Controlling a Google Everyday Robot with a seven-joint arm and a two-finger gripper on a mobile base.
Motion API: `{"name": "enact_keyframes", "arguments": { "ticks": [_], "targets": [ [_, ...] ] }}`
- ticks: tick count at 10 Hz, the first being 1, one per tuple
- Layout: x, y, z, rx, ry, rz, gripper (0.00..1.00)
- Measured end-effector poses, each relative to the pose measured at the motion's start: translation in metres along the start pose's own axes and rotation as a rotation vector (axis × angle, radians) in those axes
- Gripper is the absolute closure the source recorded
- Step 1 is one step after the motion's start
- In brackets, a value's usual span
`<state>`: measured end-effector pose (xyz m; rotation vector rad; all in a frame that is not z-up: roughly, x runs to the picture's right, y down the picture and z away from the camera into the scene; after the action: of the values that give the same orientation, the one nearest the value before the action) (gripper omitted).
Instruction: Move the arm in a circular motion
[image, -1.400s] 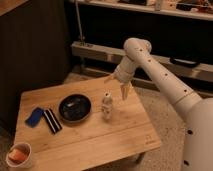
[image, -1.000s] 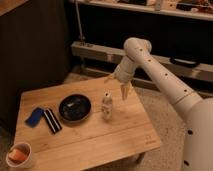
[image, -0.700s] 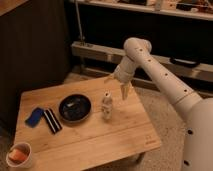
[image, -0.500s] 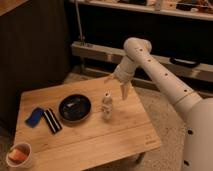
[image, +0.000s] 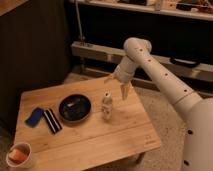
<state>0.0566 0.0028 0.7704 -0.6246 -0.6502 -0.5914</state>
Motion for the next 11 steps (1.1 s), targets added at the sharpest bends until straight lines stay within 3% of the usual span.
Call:
{"name": "enact_keyframes", "arguments": {
  "ticks": [5,7,11],
  "targets": [
    [0.002,-0.001,-0.001,0.000,0.005,0.002,0.20],
    [0.014,-0.002,-0.016,0.013,0.035,0.017,0.20],
    [0.042,0.012,-0.064,0.046,0.105,0.077,0.20]
  ]
}}
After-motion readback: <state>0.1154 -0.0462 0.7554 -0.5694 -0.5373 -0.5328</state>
